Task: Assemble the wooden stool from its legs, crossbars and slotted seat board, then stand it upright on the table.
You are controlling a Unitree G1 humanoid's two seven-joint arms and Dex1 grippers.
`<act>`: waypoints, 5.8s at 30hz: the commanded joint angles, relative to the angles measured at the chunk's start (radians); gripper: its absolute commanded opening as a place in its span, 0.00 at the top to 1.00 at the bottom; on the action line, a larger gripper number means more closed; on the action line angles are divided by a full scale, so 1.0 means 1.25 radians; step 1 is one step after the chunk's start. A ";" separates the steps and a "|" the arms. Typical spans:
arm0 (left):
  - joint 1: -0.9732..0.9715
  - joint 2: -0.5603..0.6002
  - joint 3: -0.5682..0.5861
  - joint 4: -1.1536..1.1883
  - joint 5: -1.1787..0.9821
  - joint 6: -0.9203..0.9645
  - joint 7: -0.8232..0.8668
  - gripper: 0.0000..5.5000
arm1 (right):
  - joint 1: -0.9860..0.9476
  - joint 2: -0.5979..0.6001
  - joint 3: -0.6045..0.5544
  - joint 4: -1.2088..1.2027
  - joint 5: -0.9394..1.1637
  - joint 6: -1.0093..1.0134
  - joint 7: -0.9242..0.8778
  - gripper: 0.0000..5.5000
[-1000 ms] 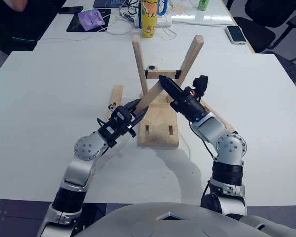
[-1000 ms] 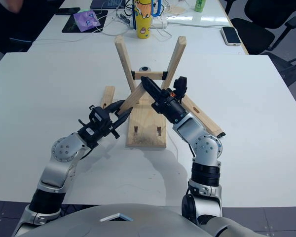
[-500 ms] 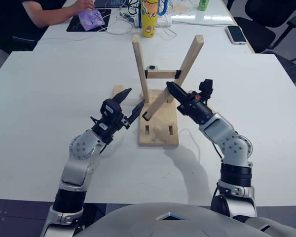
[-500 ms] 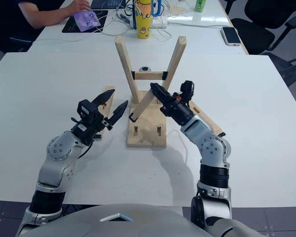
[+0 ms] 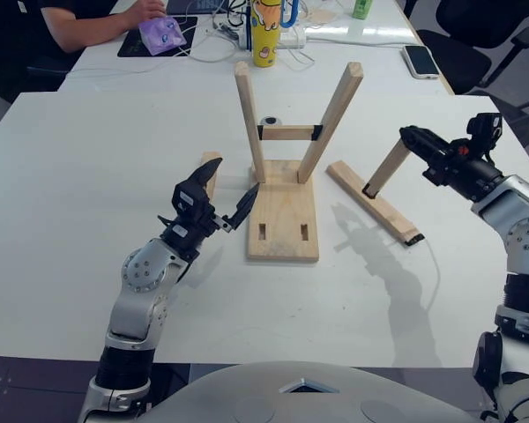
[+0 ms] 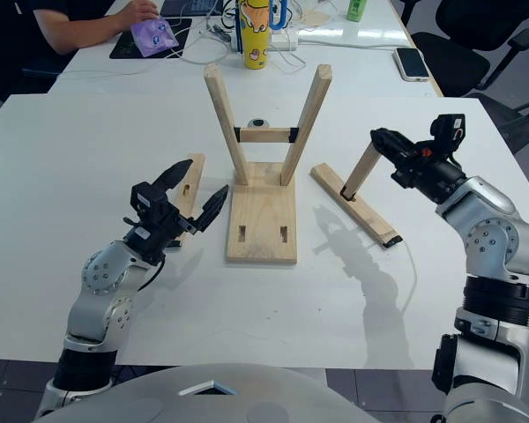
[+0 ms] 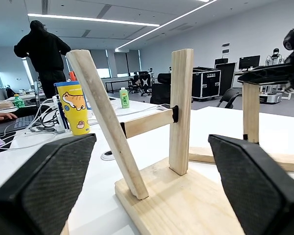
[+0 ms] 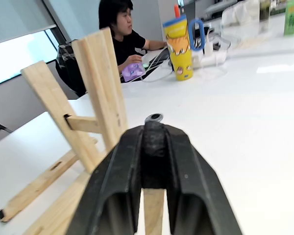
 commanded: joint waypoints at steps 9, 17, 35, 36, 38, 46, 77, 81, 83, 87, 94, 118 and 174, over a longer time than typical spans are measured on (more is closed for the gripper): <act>-0.041 0.012 -0.013 0.026 0.000 0.013 -0.024 0.23 | 0.008 0.096 0.022 0.164 -0.135 -0.271 0.104 0.92; -0.037 0.013 -0.009 0.034 0.002 0.011 -0.027 0.23 | -0.023 0.059 0.033 0.236 -0.191 -0.308 0.170 0.92; -0.036 0.023 -0.008 0.033 0.007 0.013 -0.030 0.23 | 0.061 0.118 0.038 0.280 -0.243 -0.409 0.202 0.92; -0.034 0.024 -0.007 0.031 0.006 0.014 -0.031 0.23 | 0.085 0.125 0.042 0.263 -0.245 -0.412 0.196 0.92; -0.032 0.027 -0.005 0.031 0.006 0.014 -0.030 0.23 | 0.116 0.135 0.054 0.239 -0.249 -0.418 0.187 0.92; -0.040 0.029 -0.005 0.043 0.009 0.011 -0.027 0.23 | 0.132 0.142 0.090 0.230 -0.271 -0.440 0.162 0.92; -0.030 -0.004 -0.034 0.088 0.054 -0.051 -0.006 0.23 | -0.189 0.107 0.018 0.084 -0.141 -0.261 0.042 0.98; -0.034 -0.010 -0.037 0.096 0.059 -0.054 -0.002 0.23 | -0.204 0.126 0.038 0.098 -0.174 -0.296 0.027 0.99; -0.036 -0.012 -0.038 0.099 0.061 -0.053 0.000 0.23 | -0.218 0.133 0.028 0.099 -0.180 -0.324 0.019 0.99; -0.033 -0.013 -0.033 0.098 0.061 -0.052 0.003 0.23 | -0.236 0.147 0.019 0.116 -0.176 -0.345 0.012 0.99; -0.059 -0.012 -0.026 0.110 0.054 -0.048 -0.004 0.23 | 0.017 0.169 0.166 0.286 -0.349 -0.313 0.003 0.99; -0.066 -0.017 -0.019 0.131 0.058 -0.060 -0.008 0.23 | -0.097 0.164 0.121 0.219 -0.320 -0.364 -0.050 0.99; -0.002 -0.039 -0.020 0.110 0.094 -0.069 0.060 0.23 | 0.102 -0.142 0.137 0.240 -0.381 -0.224 0.194 0.59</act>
